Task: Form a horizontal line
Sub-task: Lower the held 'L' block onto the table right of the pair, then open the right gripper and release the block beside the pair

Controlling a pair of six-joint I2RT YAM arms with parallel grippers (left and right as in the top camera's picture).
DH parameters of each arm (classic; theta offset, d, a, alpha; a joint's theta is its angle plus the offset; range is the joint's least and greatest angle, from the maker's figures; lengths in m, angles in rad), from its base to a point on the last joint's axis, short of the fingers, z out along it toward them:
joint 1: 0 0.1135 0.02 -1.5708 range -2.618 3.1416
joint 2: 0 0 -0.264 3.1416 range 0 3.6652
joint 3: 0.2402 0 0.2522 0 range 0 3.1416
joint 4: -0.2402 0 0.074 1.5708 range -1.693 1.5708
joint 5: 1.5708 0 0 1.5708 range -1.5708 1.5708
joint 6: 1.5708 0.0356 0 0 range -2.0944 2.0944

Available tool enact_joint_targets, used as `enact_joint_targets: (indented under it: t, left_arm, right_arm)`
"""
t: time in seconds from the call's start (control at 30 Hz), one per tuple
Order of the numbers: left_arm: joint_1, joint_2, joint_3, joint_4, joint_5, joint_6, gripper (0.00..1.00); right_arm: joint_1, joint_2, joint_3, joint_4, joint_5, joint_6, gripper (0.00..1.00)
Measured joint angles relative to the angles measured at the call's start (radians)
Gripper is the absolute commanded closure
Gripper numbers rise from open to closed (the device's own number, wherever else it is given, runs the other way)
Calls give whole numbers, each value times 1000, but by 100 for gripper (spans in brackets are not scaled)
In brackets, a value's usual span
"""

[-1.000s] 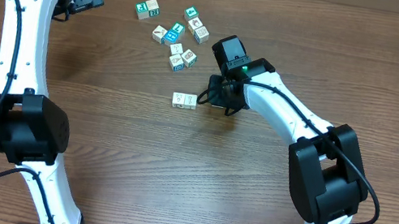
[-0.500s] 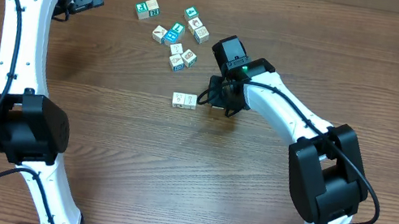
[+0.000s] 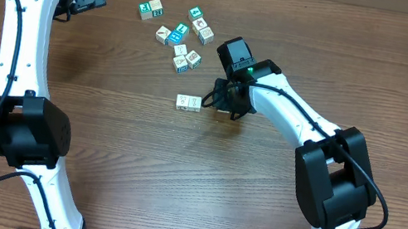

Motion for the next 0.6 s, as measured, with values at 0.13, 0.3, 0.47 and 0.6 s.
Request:
enact_joint_targets:
  t: [0.13,0.3,0.47,0.6]
  left_arm:
    - [0,0,0,0,0,0,0]
    - [0,0,0,0,0,0,1]
    - [0,0,0,0,0,0,1]
    - [0,0,0,0,0,0,1]
  right_arm:
    - [0,0,0,0,0,1,70]
    - [0,0,0,1,0,0,69]
    - [1,0,0,1,-2,-2,59]
    - [3,0,0,4,-2,-2,51]
